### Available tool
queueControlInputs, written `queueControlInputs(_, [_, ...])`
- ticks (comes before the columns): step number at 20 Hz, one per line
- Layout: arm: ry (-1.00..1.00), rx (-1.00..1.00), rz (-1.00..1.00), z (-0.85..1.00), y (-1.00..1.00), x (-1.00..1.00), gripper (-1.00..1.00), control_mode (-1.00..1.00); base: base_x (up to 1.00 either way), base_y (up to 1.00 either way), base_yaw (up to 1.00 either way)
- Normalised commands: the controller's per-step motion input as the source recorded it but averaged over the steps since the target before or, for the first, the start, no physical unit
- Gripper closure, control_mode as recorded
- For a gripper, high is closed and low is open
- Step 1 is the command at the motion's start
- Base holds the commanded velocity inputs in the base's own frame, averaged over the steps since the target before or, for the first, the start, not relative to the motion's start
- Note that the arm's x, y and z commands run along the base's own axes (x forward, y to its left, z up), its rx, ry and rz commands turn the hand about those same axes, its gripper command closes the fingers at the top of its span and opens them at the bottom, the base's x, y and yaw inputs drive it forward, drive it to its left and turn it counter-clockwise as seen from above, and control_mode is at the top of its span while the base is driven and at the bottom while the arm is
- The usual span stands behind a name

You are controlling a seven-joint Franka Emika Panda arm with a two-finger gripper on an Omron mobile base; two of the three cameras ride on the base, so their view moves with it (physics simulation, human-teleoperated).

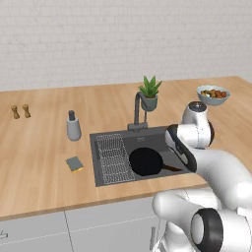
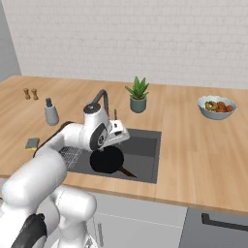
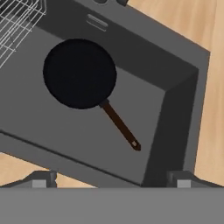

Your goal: Pick the pan and sponge and place them into the sink. Then turn on the water.

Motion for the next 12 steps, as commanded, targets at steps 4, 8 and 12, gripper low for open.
queueControlInputs(4, [0.0,0.0,-0.15,0.31,0.45,-0.38,-1.0,-1.0,0.0,0.0,0.0])
queueControlInputs(8, [0.0,0.0,-0.12,0.32,0.56,-0.37,-1.0,-1.0,0.0,0.0,0.0])
queueControlInputs(12, [0.01,0.0,-0.06,0.35,0.65,-0.28,-1.0,-1.0,0.0,0.0,0.0])
